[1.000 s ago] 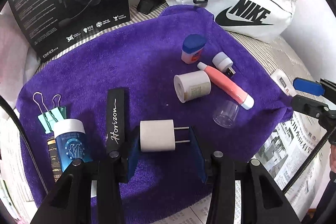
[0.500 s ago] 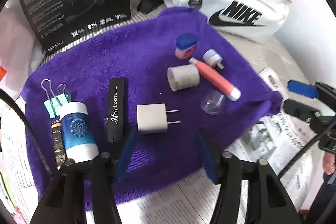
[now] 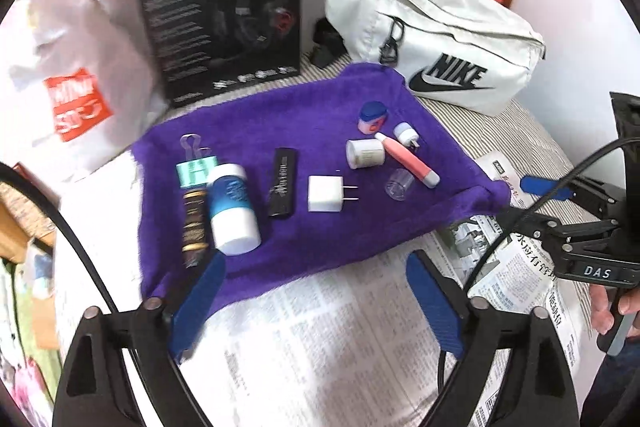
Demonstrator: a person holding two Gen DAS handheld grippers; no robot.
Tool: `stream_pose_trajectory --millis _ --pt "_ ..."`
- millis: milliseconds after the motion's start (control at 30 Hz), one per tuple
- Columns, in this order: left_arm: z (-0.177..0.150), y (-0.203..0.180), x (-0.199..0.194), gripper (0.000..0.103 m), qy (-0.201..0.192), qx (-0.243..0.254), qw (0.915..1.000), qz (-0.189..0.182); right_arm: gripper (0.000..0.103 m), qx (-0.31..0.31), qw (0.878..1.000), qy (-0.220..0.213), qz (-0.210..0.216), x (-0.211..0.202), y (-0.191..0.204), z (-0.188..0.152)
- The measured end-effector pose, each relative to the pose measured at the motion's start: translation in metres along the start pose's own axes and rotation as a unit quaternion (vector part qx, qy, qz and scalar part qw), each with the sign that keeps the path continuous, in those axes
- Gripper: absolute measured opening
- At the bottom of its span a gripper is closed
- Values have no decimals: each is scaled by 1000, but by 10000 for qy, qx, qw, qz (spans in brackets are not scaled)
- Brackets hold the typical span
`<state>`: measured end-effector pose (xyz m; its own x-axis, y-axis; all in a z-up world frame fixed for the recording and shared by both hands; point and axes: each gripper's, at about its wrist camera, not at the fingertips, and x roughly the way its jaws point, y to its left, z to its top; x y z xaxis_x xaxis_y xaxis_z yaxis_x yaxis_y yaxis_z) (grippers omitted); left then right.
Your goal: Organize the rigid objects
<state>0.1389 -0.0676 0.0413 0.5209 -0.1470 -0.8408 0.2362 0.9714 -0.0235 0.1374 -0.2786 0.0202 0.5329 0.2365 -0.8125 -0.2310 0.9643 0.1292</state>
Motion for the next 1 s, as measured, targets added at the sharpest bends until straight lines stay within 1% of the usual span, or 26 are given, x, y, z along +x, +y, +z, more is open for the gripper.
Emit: stream_pose_trajectory --millis 67,100,133,167,200,233,300,433,600,833,1000 --pt "-6 3 -11 101 -138 -175 9997 142 71 55 9999 82 45 2 4 -2" --pt "-8 4 -15 103 -188 -245 9994 178 72 73 9999 100 67 2 6 -3" --pt "-11 5 -19 103 -214 -327 9990 239 77 72 9999 114 48 2 8 -4" --pt "-14 6 -22 103 -230 -385 9986 291 88 43 9999 121 -32 1 12 -6" --pt "-16 7 -25 103 -260 -450 9981 345 94 -31 9998 87 -172 -1 17 -8" --pt "-19 7 -29 103 -304 -521 9975 374 96 -100 9996 36 -270 -3 20 -10" --pt "-24 7 -34 103 -354 -617 9968 366 102 -176 9992 4 -363 -7 27 -12" --pt "-32 4 -43 103 -416 -757 9957 350 103 -120 9989 -36 -449 -18 36 -18" --pt "-41 -1 -50 103 -476 -785 9945 497 103 -106 9980 -95 -612 -33 44 -26" --pt "-51 -9 -60 103 -572 -802 9941 462 103 7 9974 -99 -707 -47 40 -33" --pt "-53 -12 -68 103 -647 -789 9936 487 103 63 9972 -122 -729 -53 37 -36"
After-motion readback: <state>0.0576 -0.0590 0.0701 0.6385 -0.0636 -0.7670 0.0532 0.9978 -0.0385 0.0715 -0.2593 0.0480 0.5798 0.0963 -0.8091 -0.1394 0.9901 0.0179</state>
